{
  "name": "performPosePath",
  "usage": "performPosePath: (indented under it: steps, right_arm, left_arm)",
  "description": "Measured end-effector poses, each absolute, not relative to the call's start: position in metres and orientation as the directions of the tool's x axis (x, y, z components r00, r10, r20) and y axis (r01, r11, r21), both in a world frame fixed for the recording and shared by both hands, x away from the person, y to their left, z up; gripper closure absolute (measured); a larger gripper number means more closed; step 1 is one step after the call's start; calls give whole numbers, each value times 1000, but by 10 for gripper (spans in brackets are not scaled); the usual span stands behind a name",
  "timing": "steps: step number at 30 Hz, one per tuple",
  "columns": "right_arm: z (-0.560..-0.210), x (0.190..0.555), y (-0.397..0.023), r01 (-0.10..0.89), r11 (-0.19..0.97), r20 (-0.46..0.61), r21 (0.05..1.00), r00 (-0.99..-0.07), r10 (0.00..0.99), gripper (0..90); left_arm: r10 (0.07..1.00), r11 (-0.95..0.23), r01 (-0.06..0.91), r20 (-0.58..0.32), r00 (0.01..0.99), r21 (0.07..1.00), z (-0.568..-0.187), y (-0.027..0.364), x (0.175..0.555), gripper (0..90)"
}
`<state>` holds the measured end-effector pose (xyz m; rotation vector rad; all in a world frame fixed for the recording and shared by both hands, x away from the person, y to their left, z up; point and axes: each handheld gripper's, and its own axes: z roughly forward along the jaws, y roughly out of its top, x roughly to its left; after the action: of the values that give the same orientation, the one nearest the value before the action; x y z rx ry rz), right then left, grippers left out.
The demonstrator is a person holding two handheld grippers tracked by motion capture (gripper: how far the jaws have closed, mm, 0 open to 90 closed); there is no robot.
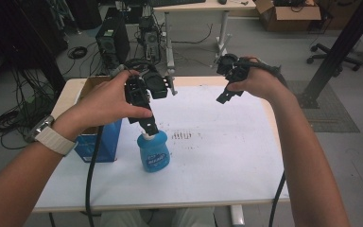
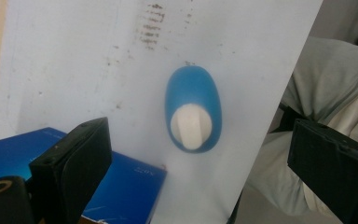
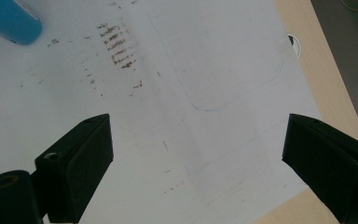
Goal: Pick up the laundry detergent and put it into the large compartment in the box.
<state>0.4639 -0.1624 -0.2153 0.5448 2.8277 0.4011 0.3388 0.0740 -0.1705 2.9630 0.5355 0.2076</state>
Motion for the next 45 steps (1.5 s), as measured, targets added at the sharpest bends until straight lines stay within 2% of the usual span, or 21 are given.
performPosePath:
  steps: [45]
  right_arm:
    - [-218,466,-158,320,899,-187,298,-905,383,84]
  left_arm:
    - [367,-928,358,88,926,103,-236,72,350,67]
